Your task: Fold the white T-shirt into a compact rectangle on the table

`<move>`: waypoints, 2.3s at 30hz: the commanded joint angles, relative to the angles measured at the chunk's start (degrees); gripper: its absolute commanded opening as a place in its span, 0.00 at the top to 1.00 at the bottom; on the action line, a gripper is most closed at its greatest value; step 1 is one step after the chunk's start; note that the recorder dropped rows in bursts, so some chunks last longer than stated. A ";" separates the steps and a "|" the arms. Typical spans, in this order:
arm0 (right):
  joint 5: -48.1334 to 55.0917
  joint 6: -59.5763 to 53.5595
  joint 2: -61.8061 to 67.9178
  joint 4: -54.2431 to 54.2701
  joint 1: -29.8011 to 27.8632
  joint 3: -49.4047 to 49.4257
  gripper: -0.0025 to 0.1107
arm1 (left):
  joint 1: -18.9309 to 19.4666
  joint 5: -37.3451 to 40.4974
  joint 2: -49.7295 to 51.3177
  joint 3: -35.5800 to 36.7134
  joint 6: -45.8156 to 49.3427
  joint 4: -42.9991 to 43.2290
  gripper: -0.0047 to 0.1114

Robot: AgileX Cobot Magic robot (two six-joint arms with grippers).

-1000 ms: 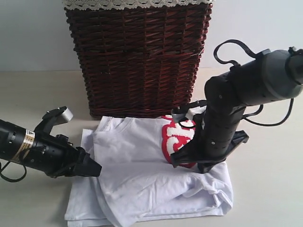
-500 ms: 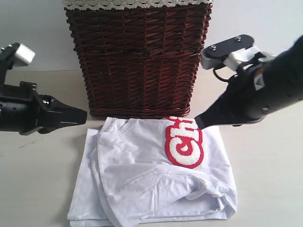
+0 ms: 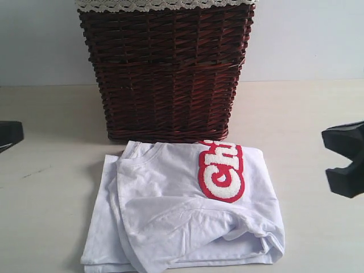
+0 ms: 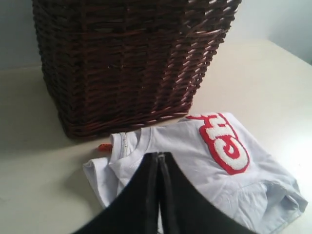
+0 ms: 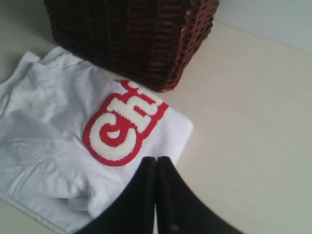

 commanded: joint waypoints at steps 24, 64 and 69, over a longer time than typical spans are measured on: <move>1.09 -0.22 -10.38 0.80 -0.33 2.58 0.98 | 0.07 7.21 -24.61 10.34 -2.84 -0.19 0.96; 1.09 -0.22 -10.38 0.79 -0.33 2.58 0.98 | 1.95 21.52 -35.49 16.21 61.96 -69.14 0.96; 1.09 -0.22 -10.38 0.79 -0.33 2.58 0.98 | 1.95 24.51 -35.49 16.21 70.65 -77.55 0.96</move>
